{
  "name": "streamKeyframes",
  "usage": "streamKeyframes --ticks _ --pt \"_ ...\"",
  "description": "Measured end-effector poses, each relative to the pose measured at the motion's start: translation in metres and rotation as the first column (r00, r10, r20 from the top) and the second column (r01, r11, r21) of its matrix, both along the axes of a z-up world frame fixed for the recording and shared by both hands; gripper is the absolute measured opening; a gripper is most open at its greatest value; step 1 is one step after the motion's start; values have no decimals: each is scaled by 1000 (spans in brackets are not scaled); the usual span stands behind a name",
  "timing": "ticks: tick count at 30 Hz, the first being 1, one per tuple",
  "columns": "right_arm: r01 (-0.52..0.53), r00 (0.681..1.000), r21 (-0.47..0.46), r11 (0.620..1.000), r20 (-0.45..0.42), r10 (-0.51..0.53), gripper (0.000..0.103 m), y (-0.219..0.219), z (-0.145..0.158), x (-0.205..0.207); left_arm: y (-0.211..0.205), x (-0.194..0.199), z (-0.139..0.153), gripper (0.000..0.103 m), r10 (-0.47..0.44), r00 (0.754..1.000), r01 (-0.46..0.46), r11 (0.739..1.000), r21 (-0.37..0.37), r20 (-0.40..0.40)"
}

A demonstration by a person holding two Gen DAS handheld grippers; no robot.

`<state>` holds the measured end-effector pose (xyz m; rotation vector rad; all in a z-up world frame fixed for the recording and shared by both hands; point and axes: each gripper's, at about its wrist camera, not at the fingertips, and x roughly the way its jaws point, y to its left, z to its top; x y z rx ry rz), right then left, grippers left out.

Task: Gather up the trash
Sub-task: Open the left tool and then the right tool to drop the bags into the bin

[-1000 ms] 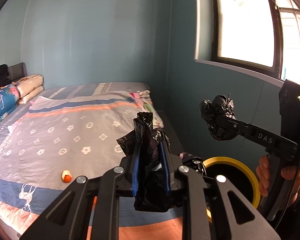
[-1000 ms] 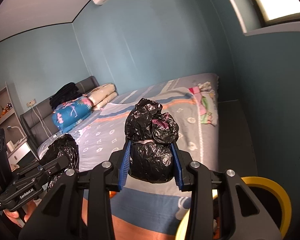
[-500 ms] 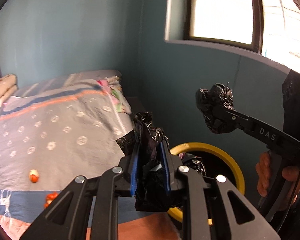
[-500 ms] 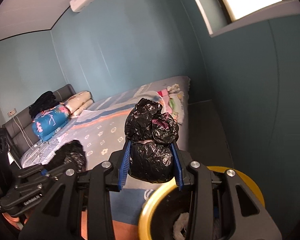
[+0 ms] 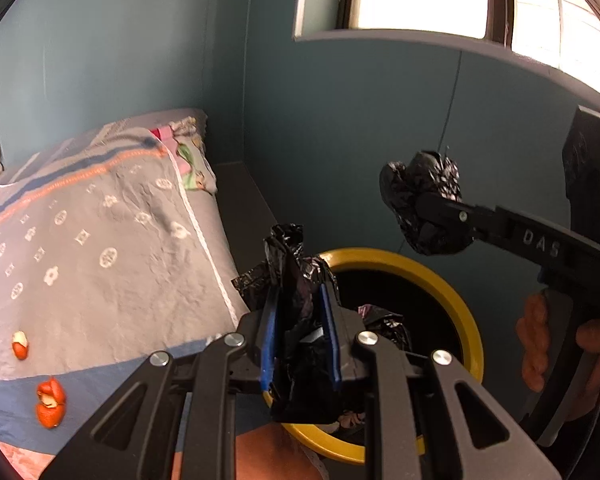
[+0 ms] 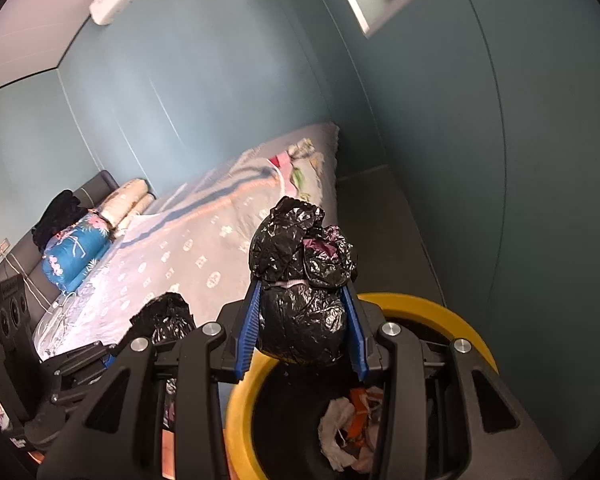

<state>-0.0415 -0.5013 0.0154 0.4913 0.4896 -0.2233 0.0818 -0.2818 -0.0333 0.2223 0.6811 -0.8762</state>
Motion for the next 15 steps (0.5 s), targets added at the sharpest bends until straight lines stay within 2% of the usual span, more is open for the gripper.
streamKeyframes --ticks 8,9,12,15 --pt "36 998 58 998 -54 -33 37 -15 -23 5 -13 4 -22 24 -3 998 5 999 32 -63" --pt "43 997 61 997 -60 -40 38 -16 -25 6 -13 5 -23 27 -6 998 8 1000 29 -70" --pt "54 996 65 996 -70 -49 41 -15 -27 8 -11 8 -24 45 5 997 -3 1000 19 -80" --pt "74 995 67 995 -78 -69 46 -16 -29 7 -8 11 -23 50 15 996 -14 1000 14 -91"
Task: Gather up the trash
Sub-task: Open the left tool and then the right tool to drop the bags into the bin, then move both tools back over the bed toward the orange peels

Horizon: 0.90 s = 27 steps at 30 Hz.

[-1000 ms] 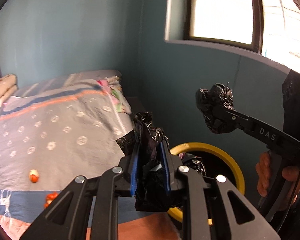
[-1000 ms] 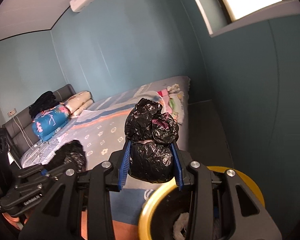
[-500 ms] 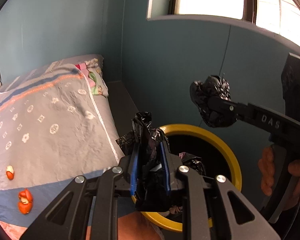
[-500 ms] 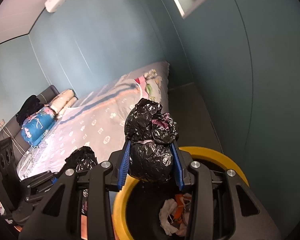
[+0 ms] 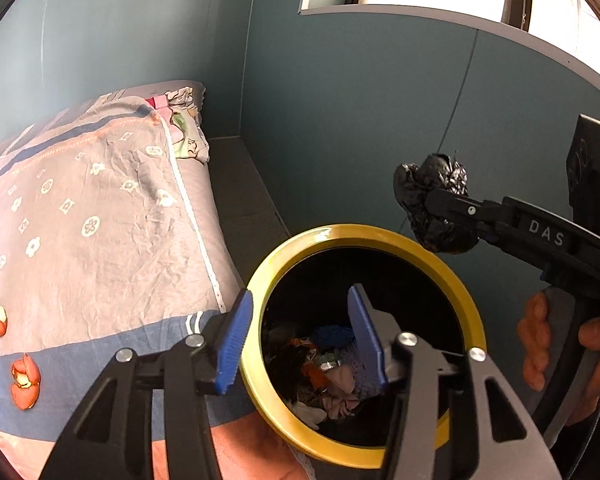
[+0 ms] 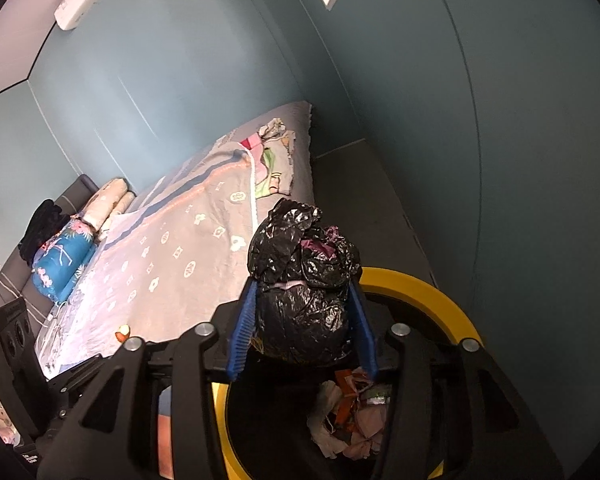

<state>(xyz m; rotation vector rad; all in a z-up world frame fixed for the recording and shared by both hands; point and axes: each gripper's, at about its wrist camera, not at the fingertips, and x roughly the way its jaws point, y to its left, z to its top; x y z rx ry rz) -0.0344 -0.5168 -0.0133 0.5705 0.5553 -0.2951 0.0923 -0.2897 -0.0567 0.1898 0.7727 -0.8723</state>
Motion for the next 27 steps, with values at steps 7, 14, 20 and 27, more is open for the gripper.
streamKeyframes --ticks 7,14,20,27 --pt "27 1000 20 999 -5 -27 57 -5 -4 -1 17 11 7 66 47 999 -47 999 -21 -15" --pt "20 999 18 1000 43 -21 69 -3 -3 -6 37 24 15 76 117 993 -117 993 -29 12" --pt "-58 993 -12 998 101 59 75 16 9 7 60 38 27 85 180 981 -177 983 -44 70" --pt "-160 968 -59 985 187 168 81 50 30 29 98 60 35 89 269 959 -264 963 -61 93"
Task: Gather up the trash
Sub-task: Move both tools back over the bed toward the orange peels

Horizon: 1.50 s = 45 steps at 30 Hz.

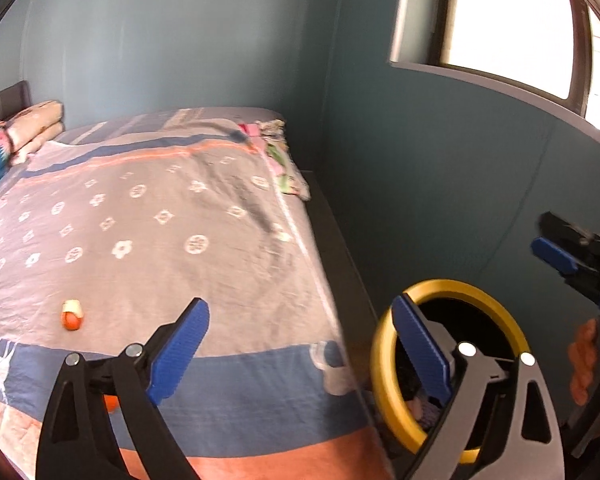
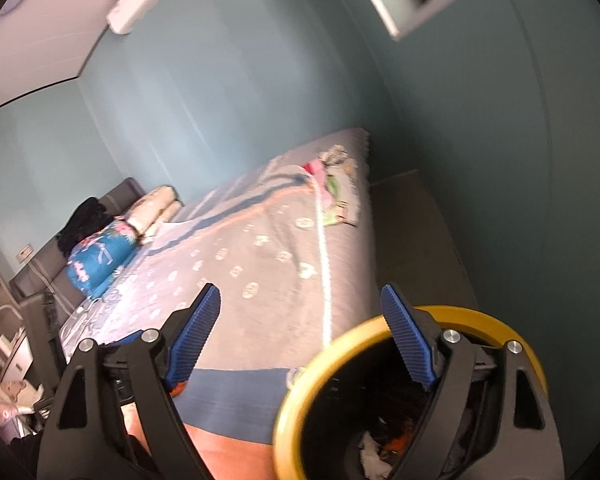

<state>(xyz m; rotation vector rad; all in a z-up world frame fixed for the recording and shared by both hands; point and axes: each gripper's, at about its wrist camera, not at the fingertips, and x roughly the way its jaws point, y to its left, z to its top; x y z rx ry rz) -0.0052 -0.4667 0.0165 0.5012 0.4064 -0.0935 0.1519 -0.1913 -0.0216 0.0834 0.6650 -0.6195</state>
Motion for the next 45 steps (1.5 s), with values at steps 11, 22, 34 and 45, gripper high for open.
streamKeyframes --ticks 11,22,34,45 --pt "-152 987 -60 987 46 155 83 70 26 42 80 43 -1 92 192 981 -192 981 -3 15" --pt "-329 944 -41 944 -23 328 83 149 5 111 162 101 -22 92 367 930 -367 930 22 -23" --pt "-476 859 16 879 -206 469 83 244 -68 191 219 163 -81 92 458 879 -453 889 69 -131" --pt "-490 807 42 870 -354 472 83 297 -137 242 238 208 -127 92 479 847 -475 877 79 -230"
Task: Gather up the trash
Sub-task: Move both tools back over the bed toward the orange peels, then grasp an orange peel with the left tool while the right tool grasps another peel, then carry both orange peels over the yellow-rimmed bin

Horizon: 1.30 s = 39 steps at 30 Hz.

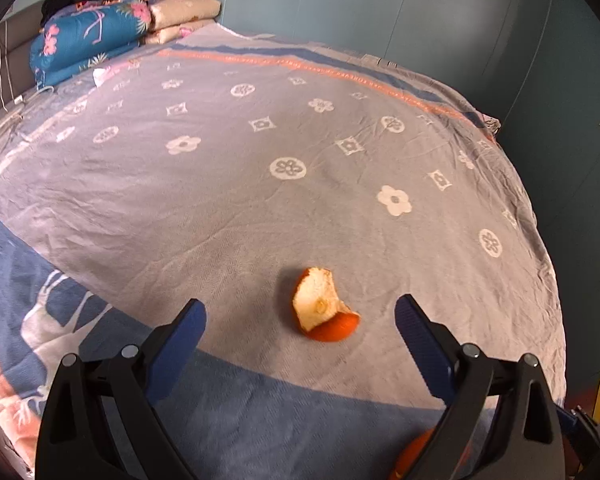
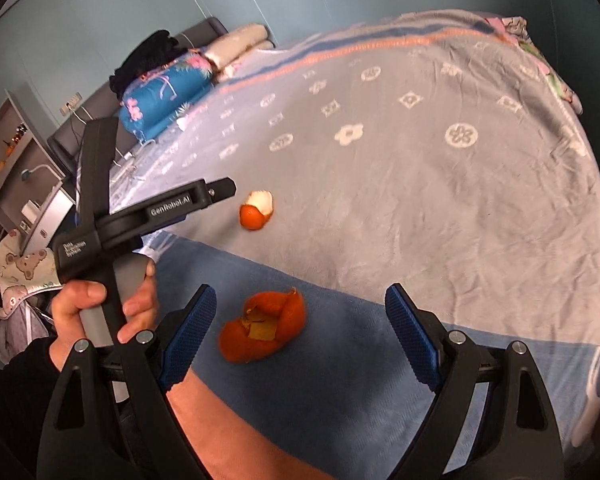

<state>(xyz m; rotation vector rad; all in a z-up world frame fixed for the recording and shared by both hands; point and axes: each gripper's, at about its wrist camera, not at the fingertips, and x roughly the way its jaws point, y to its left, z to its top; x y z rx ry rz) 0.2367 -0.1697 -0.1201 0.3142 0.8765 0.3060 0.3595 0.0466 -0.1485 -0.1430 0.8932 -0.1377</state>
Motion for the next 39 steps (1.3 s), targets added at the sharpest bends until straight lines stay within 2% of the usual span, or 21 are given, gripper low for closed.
streamKeyframes --ticks 11,14,20,23,25,27,28,31,33,39 --pt "-38 998 -57 998 -53 35 82 26 -33 26 -1 29 -28 92 -9 999 8 999 -37 -35" --pt "-43 997 -59 997 -69 39 80 31 -37 31 -5 34 -36 89 -30 998 28 999 -36 -51" --pt "-56 995 -68 996 -82 51 72 40 -44 34 -13 38 -48 71 -46 996 43 998 -43 -72" --pt "-70 995 -84 994 -71 64 65 46 -44 33 -16 37 -49 55 -47 997 45 998 -34 -60" --pt "-92 994 -90 992 -75 85 59 51 -47 34 -14 38 -50 41 -38 997 35 999 -39 -64" --pt "-116 991 -100 988 -81 108 54 56 -49 35 -12 39 -50 34 -24 998 21 999 -45 -66" --pt "-131 989 -104 986 -79 124 49 59 -49 35 -10 40 -50 31 -18 998 15 999 -50 -68" --pt "-141 989 -121 983 -70 133 39 64 -47 35 -7 39 -50 26 -9 998 5 998 -61 -66" --pt "-139 989 -121 983 -70 131 37 65 -47 34 -7 39 -49 18 -10 998 6 998 -63 -68" --pt "-119 992 -107 987 -64 113 35 62 -38 31 0 35 -42 14 -6 998 1 997 -82 -62"
